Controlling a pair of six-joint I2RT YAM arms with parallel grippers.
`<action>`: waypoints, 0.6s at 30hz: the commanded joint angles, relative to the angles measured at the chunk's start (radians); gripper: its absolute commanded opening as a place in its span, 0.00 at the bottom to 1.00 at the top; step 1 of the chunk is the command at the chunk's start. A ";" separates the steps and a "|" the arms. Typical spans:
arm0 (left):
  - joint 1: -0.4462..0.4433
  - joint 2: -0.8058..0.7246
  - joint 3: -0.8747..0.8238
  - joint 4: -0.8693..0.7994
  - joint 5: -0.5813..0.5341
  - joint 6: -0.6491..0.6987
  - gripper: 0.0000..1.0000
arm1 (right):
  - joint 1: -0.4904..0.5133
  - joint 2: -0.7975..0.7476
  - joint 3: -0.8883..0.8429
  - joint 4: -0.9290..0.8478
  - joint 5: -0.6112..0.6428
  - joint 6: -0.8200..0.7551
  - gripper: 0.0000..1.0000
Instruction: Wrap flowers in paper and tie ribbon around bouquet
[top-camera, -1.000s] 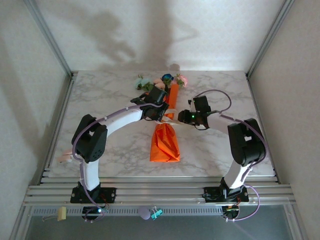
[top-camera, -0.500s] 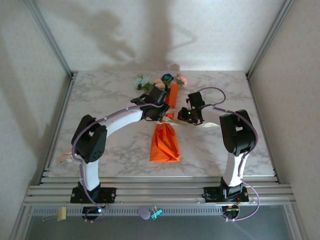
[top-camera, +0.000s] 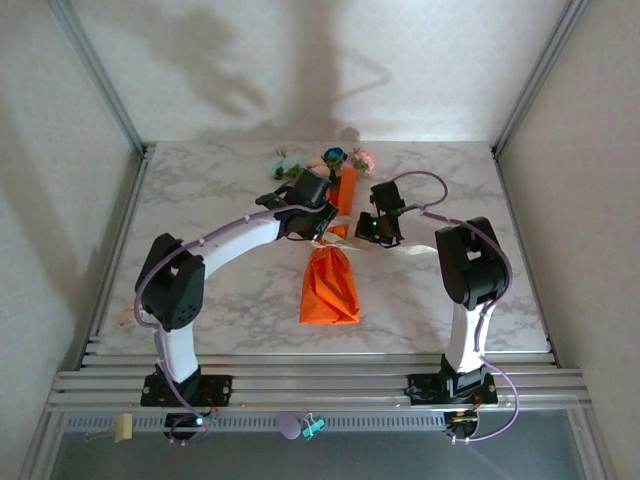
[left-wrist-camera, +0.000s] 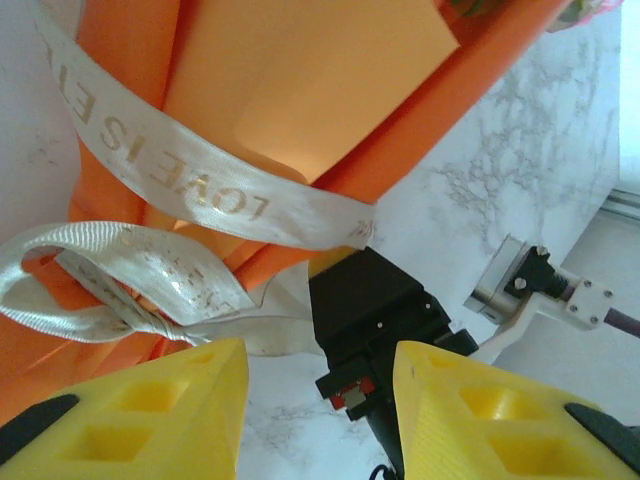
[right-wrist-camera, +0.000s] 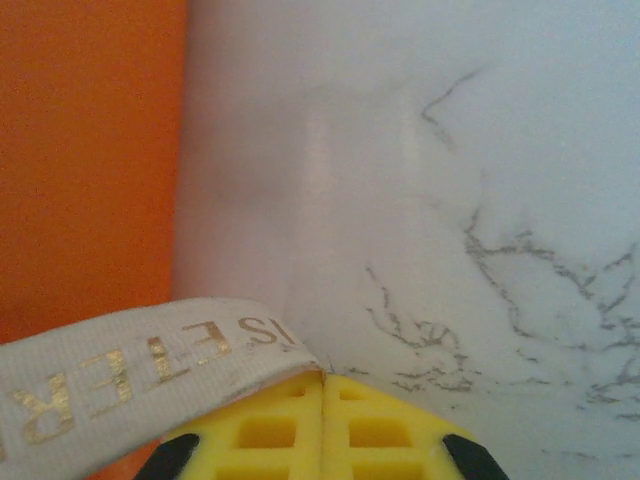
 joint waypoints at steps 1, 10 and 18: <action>0.001 -0.062 -0.023 -0.011 0.015 -0.019 0.46 | 0.014 -0.075 0.066 -0.043 0.085 -0.034 0.00; -0.013 -0.134 -0.225 0.256 0.060 -0.387 0.68 | 0.005 -0.082 0.220 -0.126 0.114 -0.099 0.00; -0.025 -0.127 -0.253 0.330 -0.119 -0.609 0.73 | -0.024 -0.024 0.329 -0.128 0.088 -0.098 0.00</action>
